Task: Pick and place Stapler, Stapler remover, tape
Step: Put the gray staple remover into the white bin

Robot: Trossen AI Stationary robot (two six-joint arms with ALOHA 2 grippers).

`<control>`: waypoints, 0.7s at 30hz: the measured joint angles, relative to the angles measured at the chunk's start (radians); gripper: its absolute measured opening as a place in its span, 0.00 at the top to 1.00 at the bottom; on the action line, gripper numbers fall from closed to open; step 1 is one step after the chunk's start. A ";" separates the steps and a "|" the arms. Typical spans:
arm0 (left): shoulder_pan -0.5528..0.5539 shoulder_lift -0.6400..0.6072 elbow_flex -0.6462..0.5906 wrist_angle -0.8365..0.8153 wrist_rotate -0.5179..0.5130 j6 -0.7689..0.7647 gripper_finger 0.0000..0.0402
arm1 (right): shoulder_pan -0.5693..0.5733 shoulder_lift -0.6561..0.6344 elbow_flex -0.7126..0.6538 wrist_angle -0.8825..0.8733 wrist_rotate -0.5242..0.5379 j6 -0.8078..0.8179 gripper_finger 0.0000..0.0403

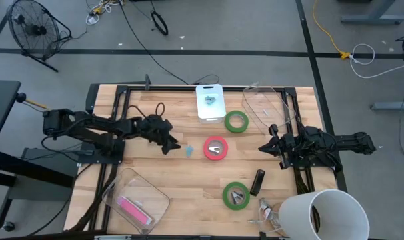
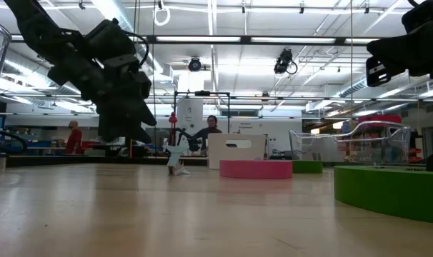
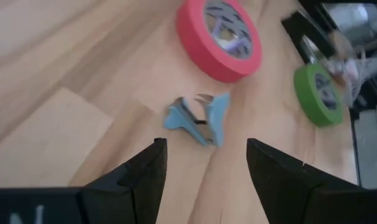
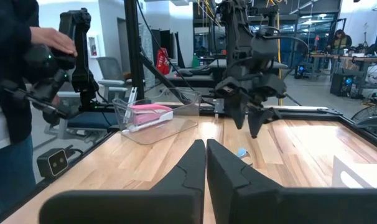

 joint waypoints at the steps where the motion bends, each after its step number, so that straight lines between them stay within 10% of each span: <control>1: 0.005 0.000 -0.006 0.008 -0.001 -0.012 0.45 | 0.000 0.000 0.000 0.000 0.000 0.000 0.95; 21: -0.030 0.120 -0.003 0.101 0.004 -0.237 0.45 | 0.000 0.000 0.000 0.000 0.000 0.000 0.95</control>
